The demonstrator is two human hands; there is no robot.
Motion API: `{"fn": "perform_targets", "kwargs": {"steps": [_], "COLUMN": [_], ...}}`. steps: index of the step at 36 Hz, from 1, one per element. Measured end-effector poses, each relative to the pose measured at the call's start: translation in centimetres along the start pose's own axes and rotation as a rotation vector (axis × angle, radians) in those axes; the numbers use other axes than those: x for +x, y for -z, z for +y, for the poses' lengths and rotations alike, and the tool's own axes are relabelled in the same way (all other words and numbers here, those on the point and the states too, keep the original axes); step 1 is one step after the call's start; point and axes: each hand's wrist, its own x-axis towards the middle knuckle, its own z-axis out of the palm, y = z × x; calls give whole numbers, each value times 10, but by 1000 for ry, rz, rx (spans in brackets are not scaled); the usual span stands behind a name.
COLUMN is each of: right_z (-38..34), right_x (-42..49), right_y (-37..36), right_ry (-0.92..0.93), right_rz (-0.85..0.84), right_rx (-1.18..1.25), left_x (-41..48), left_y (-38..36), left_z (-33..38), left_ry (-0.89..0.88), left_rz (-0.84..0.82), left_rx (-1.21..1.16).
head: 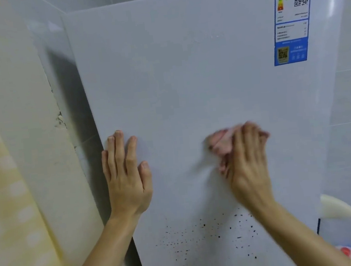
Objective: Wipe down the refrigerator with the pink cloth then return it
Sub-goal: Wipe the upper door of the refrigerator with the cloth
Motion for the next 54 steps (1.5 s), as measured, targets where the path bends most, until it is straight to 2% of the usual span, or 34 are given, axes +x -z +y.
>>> {"fn": "perform_targets", "kwargs": {"steps": [3,6,11,15,19,22,25,29,36,45,50,54], "right_z": [32,39,58,82,91,89,87,90,73,-11,-34,-48], "right_x": [43,56,20,-35,-86,-99,-89,-51,13,-65,-74,-66], "right_y": [18,23,20,20,23,24,22,19,19,-19,-25,-17], "right_ry": [-245,-340,-314,-479,-728,-808,-755,-625,-283,230,178,93], "right_rz": [145,210,182,128,79,31,19,99,165,-107,-127,-180], "right_rx": [33,82,43,39,125,161,121,72,24,12,66,235], "left_x": [0,2,1,3,4,4,4,6,3,-6,-22,-32], "left_y": [-2,-4,-13,-24,-34,-38,-41,-39,-29,-17,1,17], "left_z": [6,16,43,65,81,89,92,93,84,68,54,62], "left_ry": [27,76,-4,-41,-27,9,27,39,-8,-85,-84,-47], "left_rz": [10,30,7,0,12,32,50,51,-9,-78,-117,-129], "left_rx": [-8,-17,-36,-57,-61,-78,-84,-86,-67,-78,-99,-171]}}
